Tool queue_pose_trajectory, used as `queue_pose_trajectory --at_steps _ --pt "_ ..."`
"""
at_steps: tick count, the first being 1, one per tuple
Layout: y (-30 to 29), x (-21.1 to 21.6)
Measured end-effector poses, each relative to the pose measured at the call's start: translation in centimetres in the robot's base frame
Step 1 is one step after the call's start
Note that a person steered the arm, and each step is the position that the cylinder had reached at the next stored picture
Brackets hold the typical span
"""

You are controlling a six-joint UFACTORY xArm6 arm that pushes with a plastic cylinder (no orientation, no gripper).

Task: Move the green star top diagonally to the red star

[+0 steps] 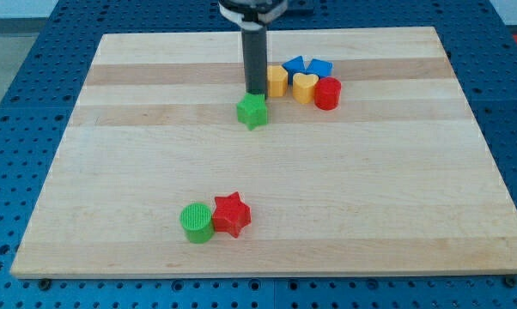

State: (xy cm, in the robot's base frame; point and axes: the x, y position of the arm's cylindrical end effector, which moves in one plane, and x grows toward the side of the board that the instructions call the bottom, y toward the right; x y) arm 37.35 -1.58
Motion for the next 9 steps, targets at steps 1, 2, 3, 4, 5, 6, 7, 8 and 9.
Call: queue_pose_trajectory --at_steps 1,2,3,4,5,6,7,8,9 --pt "0.3 1.9" --pt "0.1 -2.7" --pt "-2.3 -4.1" --pt "-2.5 -1.3" --pt "-1.8 4.1" --pt "0.9 8.8" --pt "3.7 10.6" --pt "5.2 9.8" --pt "9.1 7.7"
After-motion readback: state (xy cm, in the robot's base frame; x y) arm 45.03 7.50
